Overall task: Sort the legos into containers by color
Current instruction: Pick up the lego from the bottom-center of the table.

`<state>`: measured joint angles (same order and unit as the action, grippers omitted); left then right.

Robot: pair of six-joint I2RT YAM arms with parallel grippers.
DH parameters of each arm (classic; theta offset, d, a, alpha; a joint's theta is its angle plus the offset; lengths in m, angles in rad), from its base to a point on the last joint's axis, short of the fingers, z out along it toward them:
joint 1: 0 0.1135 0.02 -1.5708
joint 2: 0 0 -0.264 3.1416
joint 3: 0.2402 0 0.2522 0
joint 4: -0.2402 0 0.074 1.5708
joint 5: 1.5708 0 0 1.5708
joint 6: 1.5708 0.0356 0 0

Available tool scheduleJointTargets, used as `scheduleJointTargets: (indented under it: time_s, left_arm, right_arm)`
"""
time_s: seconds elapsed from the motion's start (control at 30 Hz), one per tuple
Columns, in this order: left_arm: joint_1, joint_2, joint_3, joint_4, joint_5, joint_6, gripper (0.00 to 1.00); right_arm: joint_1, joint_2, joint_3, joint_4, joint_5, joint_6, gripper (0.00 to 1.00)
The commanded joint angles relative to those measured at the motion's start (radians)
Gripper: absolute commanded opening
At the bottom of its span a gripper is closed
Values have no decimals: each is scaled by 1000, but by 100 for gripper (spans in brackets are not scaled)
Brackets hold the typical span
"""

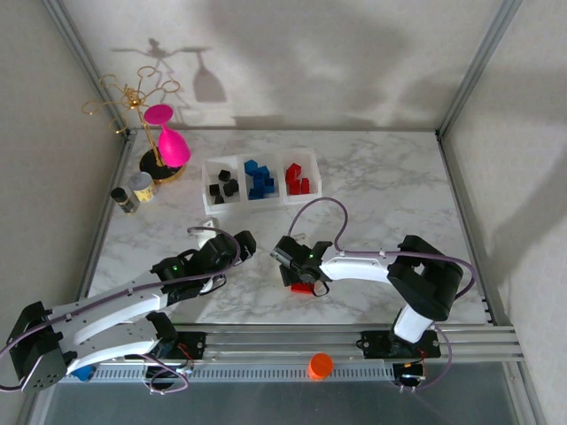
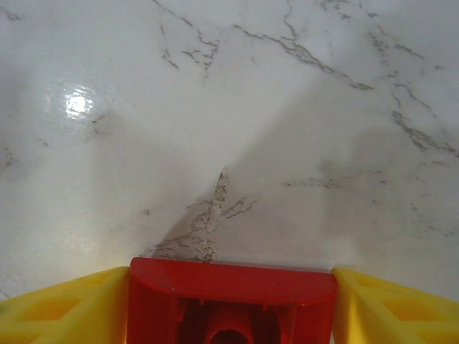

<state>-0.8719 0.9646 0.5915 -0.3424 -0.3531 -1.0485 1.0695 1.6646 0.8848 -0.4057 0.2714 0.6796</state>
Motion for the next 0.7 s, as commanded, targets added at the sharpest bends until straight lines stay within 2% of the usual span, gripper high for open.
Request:
scheduleJointTargets:
  time_s: [0.0, 0.17, 0.4, 0.67]
  left_arm:
    - [-9, 5, 22, -38, -30, -35, 100]
    - [-9, 11, 29, -34, -35, -29, 100]
    - [-9, 23, 63, -42, -44, -6, 100]
    - [-9, 66, 149, -38, -81, 56, 100]
  right_arm:
    - [11, 14, 19, 3, 20, -2, 64]
    - [10, -11, 18, 12, 20, -6, 56]
    - [-1, -61, 59, -2, 56, -41, 54]
    - [-137, -95, 157, 34, 85, -164, 53]
